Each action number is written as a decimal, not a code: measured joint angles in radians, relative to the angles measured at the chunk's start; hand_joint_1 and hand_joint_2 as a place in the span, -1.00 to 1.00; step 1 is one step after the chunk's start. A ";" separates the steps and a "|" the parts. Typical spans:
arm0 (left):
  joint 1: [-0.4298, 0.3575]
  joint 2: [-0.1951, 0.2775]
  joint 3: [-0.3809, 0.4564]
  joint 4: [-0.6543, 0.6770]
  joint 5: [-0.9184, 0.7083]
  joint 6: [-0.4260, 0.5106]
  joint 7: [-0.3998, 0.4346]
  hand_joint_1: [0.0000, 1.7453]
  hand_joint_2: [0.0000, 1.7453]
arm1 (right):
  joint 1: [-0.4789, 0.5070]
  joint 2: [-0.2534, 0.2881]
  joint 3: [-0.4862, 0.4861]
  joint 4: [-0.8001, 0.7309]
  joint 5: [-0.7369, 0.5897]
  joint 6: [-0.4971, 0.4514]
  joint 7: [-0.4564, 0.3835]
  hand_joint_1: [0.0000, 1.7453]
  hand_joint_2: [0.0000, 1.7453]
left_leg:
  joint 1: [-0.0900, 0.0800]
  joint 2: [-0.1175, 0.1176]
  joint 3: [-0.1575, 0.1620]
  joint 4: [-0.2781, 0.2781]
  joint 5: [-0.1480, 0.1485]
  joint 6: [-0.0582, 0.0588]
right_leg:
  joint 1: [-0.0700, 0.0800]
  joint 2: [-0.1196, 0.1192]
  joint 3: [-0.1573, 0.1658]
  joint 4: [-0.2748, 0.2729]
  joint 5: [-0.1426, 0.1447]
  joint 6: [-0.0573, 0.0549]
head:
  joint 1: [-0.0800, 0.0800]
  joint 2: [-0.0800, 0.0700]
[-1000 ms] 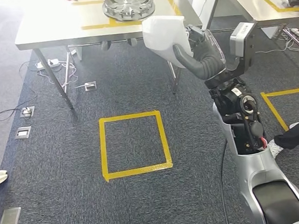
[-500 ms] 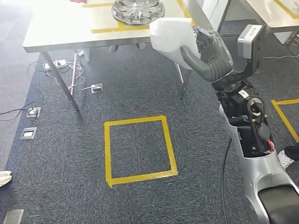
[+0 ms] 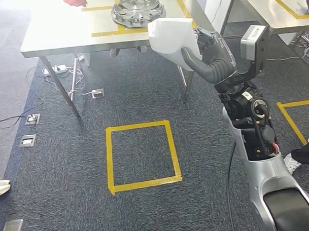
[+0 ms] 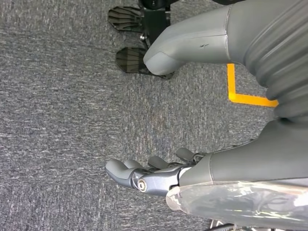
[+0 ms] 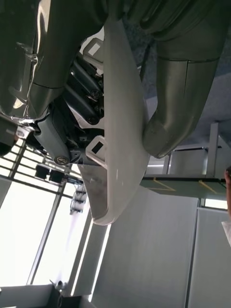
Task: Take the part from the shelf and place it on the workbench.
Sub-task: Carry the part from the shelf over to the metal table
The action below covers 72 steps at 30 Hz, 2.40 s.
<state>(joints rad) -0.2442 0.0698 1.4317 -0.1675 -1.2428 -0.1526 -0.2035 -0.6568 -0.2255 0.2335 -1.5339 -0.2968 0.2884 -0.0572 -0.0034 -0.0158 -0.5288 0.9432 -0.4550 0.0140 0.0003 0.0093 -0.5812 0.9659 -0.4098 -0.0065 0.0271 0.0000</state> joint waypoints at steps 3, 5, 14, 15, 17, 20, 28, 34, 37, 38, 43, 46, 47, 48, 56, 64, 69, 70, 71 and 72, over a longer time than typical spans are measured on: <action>0.000 0.000 0.000 0.000 0.000 0.000 0.000 -1.00 1.00 | -0.001 0.000 0.000 0.001 0.000 0.000 0.000 1.00 1.00 | 0.000 0.000 0.000 0.001 0.000 0.000 | -0.001 0.000 0.000 0.000 0.000 0.000 | 0.000 0.000; 0.000 0.000 0.000 0.000 0.000 0.000 0.000 -1.00 1.00 | -0.001 0.000 0.000 0.001 0.000 0.000 0.000 1.00 1.00 | 0.000 0.000 0.000 0.001 0.000 0.000 | -0.001 0.000 0.001 0.000 0.000 0.000 | 0.000 0.000; -0.001 0.003 0.000 0.000 -0.003 -0.001 -0.001 -1.00 1.00 | -0.001 0.000 -0.001 -0.002 0.000 -0.008 0.007 1.00 1.00 | 0.001 0.002 0.016 -0.026 0.010 0.019 | -0.004 0.000 0.007 -0.018 0.006 0.018 | -0.003 0.000; -0.001 0.002 0.000 0.000 -0.003 -0.002 -0.001 -1.00 1.00 | -0.003 -0.001 -0.001 -0.004 0.000 -0.009 0.009 1.00 1.00 | 0.007 0.004 0.028 -0.044 0.017 0.022 | -0.002 0.000 0.000 -0.005 -0.003 0.022 | -0.002 0.000; -0.001 0.002 0.000 0.000 -0.004 -0.004 -0.001 -1.00 1.00 | -0.005 -0.001 -0.002 -0.005 0.000 -0.010 0.011 1.00 1.00 | 0.015 0.008 0.046 -0.066 0.023 0.023 | -0.005 -0.001 -0.045 0.090 -0.046 0.030 | 0.004 0.000; 0.000 0.000 0.000 0.000 -0.004 -0.007 -0.001 -1.00 1.00 | 0.006 -0.002 -0.003 -0.005 0.000 -0.011 0.014 1.00 1.00 | 0.026 0.008 0.056 -0.066 0.014 0.014 | -0.021 -0.002 -0.134 0.259 -0.094 0.050 | 0.010 0.000; -0.001 0.002 0.000 0.000 -0.007 -0.009 -0.001 -1.00 1.00 | 0.014 -0.002 -0.004 -0.007 0.000 -0.014 0.016 1.00 1.00 | 0.048 0.001 0.061 -0.014 -0.045 -0.051 | -0.046 0.003 -0.018 0.021 -0.003 0.058 | 0.020 0.000; -0.007 0.002 0.000 0.000 -0.008 -0.009 -0.002 -1.00 1.00 | 0.010 -0.003 -0.004 -0.015 0.000 -0.018 0.015 1.00 1.00 | 0.042 0.011 -0.110 0.272 -0.130 -0.053 | -0.038 0.000 0.017 0.016 -0.031 0.019 | -0.008 0.000; -0.002 0.002 0.000 0.000 -0.008 -0.009 -0.002 -1.00 1.00 | 0.016 -0.003 -0.004 -0.015 0.000 -0.018 0.016 1.00 1.00 | 0.032 0.011 -0.208 0.340 -0.092 -0.037 | -0.027 0.002 0.040 0.014 -0.051 0.014 | -0.017 0.000; -0.002 0.002 0.000 0.000 -0.008 -0.009 -0.002 -1.00 1.00 | 0.016 -0.003 -0.004 -0.015 0.000 -0.018 0.016 1.00 1.00 | 0.028 0.011 -0.201 0.288 -0.042 -0.027 | -0.023 0.003 0.052 0.014 -0.060 0.014 | -0.018 0.000; -0.003 0.006 0.000 0.000 -0.008 -0.009 -0.002 -1.00 1.00 | 0.011 -0.003 -0.004 -0.016 0.000 -0.018 0.016 1.00 1.00 | 0.002 0.011 -0.110 0.037 0.076 0.011 | -0.014 0.004 0.083 0.001 -0.087 0.028 | -0.020 0.000; -0.002 0.006 0.000 0.000 -0.009 -0.009 -0.002 -1.00 1.00 | 0.014 -0.004 -0.006 -0.017 0.000 -0.019 0.016 1.00 1.00 | 0.004 0.009 -0.087 0.018 0.061 0.017 | -0.017 0.002 0.090 0.009 -0.095 0.046 | -0.016 0.000; -0.003 0.006 0.000 0.000 -0.010 -0.009 -0.001 -1.00 1.00 | 0.012 -0.005 -0.006 -0.017 0.000 -0.019 0.017 1.00 1.00 | 0.005 0.008 -0.076 0.016 0.056 0.021 | -0.018 0.000 0.079 0.037 -0.107 0.049 | -0.012 0.000; -0.004 0.006 0.000 0.000 -0.010 -0.009 -0.001 -1.00 1.00 | 0.011 -0.005 -0.006 -0.018 0.000 -0.019 0.017 1.00 1.00 | 0.006 0.007 -0.066 0.015 0.050 0.026 | -0.019 -0.002 0.053 0.086 -0.125 0.051 | -0.009 0.000; 0.000 -0.001 0.000 0.001 -0.016 -0.009 -0.001 -1.00 1.00 | 0.017 -0.006 -0.006 -0.017 0.007 -0.021 0.020 1.00 1.00 | -0.018 0.002 0.029 0.014 -0.020 0.038 | 0.003 -0.003 -0.052 0.076 -0.024 0.016 | 0.020 0.000; -0.011 -0.002 0.000 0.003 -0.019 -0.009 0.001 -1.00 1.00 | 0.002 -0.007 -0.007 -0.024 0.011 -0.019 0.026 1.00 1.00 | -0.013 0.007 -0.045 0.179 -0.055 -0.001 | -0.008 -0.005 0.033 -0.030 0.008 -0.015 | 0.009 0.000; -0.005 -0.001 0.000 0.003 -0.018 -0.009 0.001 -1.00 1.00 | 0.004 -0.007 -0.006 -0.024 0.011 -0.016 0.027 1.00 1.00 | 0.021 0.010 -0.192 0.273 -0.091 -0.042 | -0.032 -0.005 0.080 -0.032 -0.036 0.006 | -0.004 0.000; -0.005 -0.001 0.000 0.003 -0.017 -0.009 0.001 -1.00 1.00 | 0.003 -0.007 -0.005 -0.024 0.011 -0.016 0.027 1.00 1.00 | 0.030 0.012 -0.174 0.199 -0.035 -0.050 | -0.037 -0.005 0.094 -0.032 -0.047 0.014 | -0.006 0.000; -0.004 -0.001 0.000 0.003 -0.017 -0.009 0.001 -1.00 1.00 | 0.003 -0.007 -0.005 -0.024 0.011 -0.016 0.026 1.00 1.00 | 0.037 0.018 -0.155 0.121 0.027 -0.056 | -0.039 -0.006 0.107 -0.030 -0.060 0.022 | -0.012 0.000; -0.005 -0.001 0.000 0.003 -0.017 -0.009 0.001 -1.00 1.00 | 0.001 -0.007 -0.005 -0.024 0.011 -0.015 0.025 1.00 1.00 | 0.041 0.024 -0.139 0.064 0.069 -0.057 | -0.040 -0.005 0.115 -0.029 -0.072 0.031 | -0.018 0.000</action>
<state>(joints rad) -0.2488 0.0686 1.4317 -0.1642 -1.2596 -0.1615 -0.2026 -0.6554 -0.2324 0.2284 -1.5581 -0.2860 0.2729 -0.0319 0.0378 0.0082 -0.6679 1.0077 -0.3858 -0.0431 -0.0395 0.0039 -0.4665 0.9367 -0.4816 0.0250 0.0089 0.0000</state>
